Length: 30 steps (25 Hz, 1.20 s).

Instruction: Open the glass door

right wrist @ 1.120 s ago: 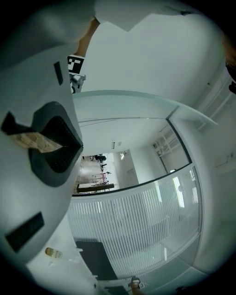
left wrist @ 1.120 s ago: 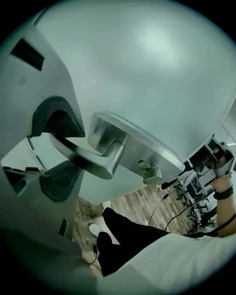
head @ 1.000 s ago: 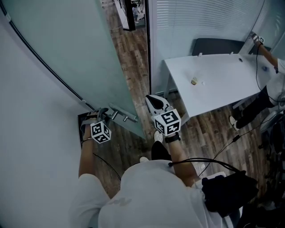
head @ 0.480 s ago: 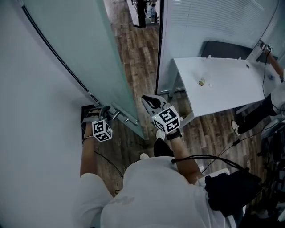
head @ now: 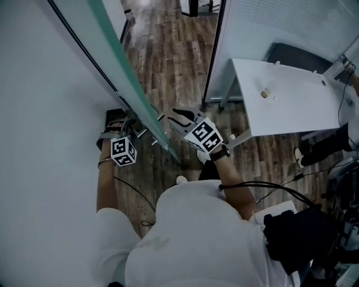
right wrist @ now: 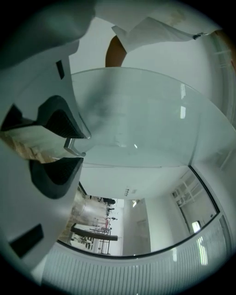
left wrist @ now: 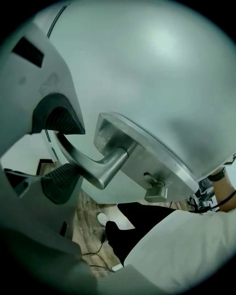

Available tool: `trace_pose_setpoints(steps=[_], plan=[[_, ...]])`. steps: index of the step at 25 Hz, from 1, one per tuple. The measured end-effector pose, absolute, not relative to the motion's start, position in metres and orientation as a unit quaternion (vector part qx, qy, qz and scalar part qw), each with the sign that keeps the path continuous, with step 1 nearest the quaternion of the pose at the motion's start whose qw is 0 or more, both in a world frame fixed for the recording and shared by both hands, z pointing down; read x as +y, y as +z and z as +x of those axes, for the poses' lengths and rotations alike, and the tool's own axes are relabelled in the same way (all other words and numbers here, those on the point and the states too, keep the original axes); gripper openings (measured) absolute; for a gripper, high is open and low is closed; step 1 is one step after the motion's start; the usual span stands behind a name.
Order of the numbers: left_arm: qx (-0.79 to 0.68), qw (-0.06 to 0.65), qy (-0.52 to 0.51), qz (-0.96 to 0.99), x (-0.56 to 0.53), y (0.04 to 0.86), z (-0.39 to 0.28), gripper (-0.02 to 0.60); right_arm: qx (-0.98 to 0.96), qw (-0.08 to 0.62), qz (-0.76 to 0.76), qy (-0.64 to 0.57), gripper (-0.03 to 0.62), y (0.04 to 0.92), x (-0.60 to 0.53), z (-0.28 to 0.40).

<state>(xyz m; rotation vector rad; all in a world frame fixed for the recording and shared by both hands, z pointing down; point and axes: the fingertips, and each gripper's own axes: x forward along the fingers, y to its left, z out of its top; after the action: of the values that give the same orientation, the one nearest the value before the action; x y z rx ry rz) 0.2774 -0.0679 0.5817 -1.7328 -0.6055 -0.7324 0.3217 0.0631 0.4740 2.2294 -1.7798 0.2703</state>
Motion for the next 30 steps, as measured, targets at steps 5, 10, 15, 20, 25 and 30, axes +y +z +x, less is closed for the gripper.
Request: trace_pose_setpoints(steps=[5,10,15,20,25,30], plan=[[-0.250,0.558,-0.321,-0.723,-0.079,0.585,0.264,0.173,-0.653,0.239,0.716,0.066,0.117,0.506,0.035,0.305],[-0.249,0.561,-0.327,-0.718,-0.097,0.597,0.235,0.177,-0.692,0.319,0.647,0.026,0.117,0.531,-0.003,0.269],[-0.260,0.576,-0.328,-0.702,-0.108,0.600,0.228,0.179,-0.711,0.377,0.593,-0.004,0.117,0.538,-0.026,0.252],[-0.234,0.585,-0.321,-0.707,-0.125,0.590,0.217,0.184,-0.750,0.367,0.550,-0.015,0.115,0.542,-0.043,0.234],[-0.207,0.606,-0.335,-0.691,-0.141,0.592,0.222,0.203,-0.768,0.363,0.527,-0.026,0.114,0.551,-0.048,0.230],[-0.078,0.555,-0.331,-0.759,-0.222,0.557,0.178,0.213,-0.779,0.375,0.501,-0.034,0.112,0.556,-0.086,0.200]])
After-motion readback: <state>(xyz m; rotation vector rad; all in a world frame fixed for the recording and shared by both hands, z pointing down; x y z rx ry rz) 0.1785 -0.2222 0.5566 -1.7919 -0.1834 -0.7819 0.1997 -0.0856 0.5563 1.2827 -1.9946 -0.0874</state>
